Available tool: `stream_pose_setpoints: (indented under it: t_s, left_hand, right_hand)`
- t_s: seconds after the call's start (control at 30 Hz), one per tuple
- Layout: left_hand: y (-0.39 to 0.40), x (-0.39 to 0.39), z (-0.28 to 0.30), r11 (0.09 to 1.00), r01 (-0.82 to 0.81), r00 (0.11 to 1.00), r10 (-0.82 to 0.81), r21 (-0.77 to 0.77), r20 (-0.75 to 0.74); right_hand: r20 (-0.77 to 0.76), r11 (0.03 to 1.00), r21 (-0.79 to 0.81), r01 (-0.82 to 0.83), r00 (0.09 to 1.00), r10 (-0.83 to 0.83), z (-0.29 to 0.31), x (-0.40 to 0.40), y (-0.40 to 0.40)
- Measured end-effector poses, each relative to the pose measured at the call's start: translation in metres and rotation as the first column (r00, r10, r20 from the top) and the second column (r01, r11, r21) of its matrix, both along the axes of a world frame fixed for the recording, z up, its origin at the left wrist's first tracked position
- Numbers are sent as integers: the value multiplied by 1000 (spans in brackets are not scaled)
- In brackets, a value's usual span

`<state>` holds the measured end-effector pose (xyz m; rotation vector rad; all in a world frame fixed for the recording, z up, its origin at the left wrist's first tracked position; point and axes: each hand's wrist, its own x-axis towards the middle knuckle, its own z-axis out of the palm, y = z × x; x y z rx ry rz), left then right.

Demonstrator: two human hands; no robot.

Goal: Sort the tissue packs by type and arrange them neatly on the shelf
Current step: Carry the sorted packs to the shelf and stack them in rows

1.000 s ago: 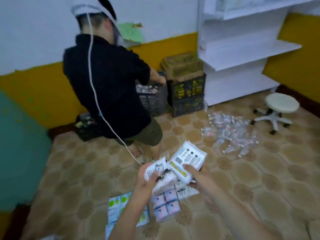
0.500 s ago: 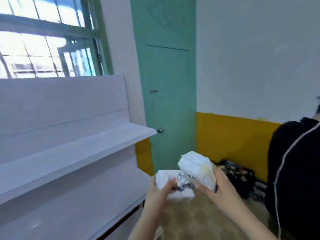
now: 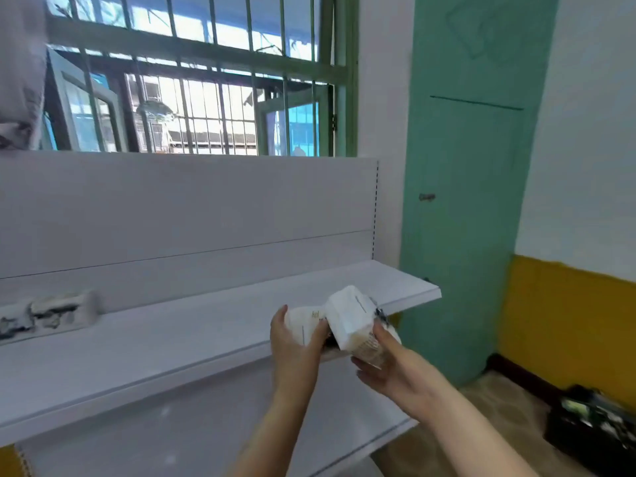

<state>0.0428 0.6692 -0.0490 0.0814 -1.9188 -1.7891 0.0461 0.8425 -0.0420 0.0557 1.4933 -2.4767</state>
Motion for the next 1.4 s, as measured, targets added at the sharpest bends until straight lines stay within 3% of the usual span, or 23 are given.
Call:
stream_pose_setpoints:
  t_s: [0.1, 0.23, 0.3, 0.37, 0.5, 0.6, 0.7, 0.83, 0.93, 1.03, 1.13, 1.3, 1.4]
  left_hand:
    - [-9, -41, -1, 998, -17, 1000, 16, -53, -25]
    - [-7, -109, -1, 997, -1, 1000, -1, -81, -21]
    - [-4, -147, -1, 999, 15, 1000, -15, -45, -12]
    - [1, -186, -1, 1000, 23, 1000, -23, -17, 2]
    - [7, -271, -8, 1000, 10, 998, -9, -13, 69]
    - [7, -317, -19, 999, 12, 988, -4, -51, 153]
    - [10, -352, -30, 987, 81, 983, -57, -135, 173]
    - [-1, -385, -43, 976, 86, 981, -46, -203, 191]
    - [-8, -405, -47, 969, 102, 978, -57, -223, 198]
    - [-9, -426, -47, 954, 119, 976, -62, -274, 209]
    - [-4, -449, -49, 938, 88, 977, -15, -336, 214]
    - [16, -492, -55, 914, 59, 973, 38, -402, 230]
    - [31, -518, -57, 908, -12, 976, 102, -419, 193]
  right_hand:
    - [10, 996, -88, 24, 1000, -23, -1, -44, -3]
    - [-84, 980, -193, 39, 995, -57, 12, -121, 18]
    - [-178, 990, -51, 130, 974, -137, 21, -165, 42]
    - [-312, 949, 217, 230, 937, -156, 31, -211, 69]
    - [-426, 656, 701, 280, 902, 71, 48, -303, 107]
    - [-353, 275, 927, 257, 846, 400, 45, -362, 110]
    - [-192, 9, 973, 230, 790, 582, 35, -420, 102]
    - [-44, -193, 961, 200, 795, 605, 17, -461, 93]
    - [31, -236, 960, 151, 780, 625, 9, -468, 99]
    - [-38, -235, 940, 246, 762, 646, 10, -488, 101]
    - [-204, -143, 925, 353, 775, 597, 2, -522, 96]
    - [-285, -22, 949, 316, 882, 376, -17, -576, 93]
    - [-393, 164, 918, 361, 885, 250, -30, -593, 82]
